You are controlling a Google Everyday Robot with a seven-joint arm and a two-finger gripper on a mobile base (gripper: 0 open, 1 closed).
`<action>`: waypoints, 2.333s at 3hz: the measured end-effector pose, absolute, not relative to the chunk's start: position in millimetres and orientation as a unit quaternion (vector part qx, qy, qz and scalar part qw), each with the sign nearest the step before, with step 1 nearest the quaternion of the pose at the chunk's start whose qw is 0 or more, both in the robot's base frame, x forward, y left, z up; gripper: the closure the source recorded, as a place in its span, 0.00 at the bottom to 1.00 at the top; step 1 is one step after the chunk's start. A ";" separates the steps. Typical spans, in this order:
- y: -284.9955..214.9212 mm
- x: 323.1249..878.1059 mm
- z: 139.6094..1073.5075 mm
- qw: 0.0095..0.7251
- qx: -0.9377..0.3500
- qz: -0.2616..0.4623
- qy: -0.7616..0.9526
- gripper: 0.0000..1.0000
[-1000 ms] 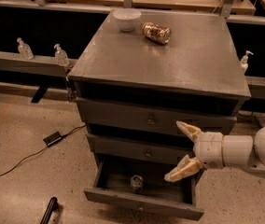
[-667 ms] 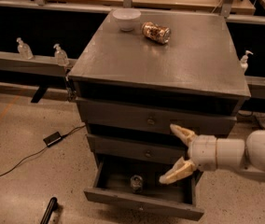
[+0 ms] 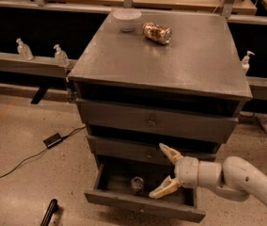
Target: Pick 7up can from bottom drawer and place on counter
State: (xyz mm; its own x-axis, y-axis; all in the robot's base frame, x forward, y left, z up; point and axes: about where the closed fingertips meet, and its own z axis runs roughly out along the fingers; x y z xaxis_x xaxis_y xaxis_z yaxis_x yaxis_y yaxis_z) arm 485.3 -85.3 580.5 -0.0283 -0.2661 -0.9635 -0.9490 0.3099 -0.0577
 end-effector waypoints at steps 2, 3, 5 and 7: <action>-77.1 502.3 521.5 0.519 -0.513 0.293 0.618 0.00; -81.1 507.8 495.6 0.493 -0.524 0.283 0.635 0.00; -139.8 524.8 391.3 0.438 -0.553 0.208 0.678 0.00; -157.9 541.1 308.2 0.399 -0.572 0.221 0.682 0.18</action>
Offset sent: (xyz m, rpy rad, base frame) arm 0.0110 0.0050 -0.0451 -0.0484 -0.0754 0.0069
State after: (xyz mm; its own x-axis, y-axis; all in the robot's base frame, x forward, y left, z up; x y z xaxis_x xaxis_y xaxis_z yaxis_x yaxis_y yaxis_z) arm 541.1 -157.9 308.2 -0.0272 -0.6030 -0.7972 -0.9560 0.2488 -0.1556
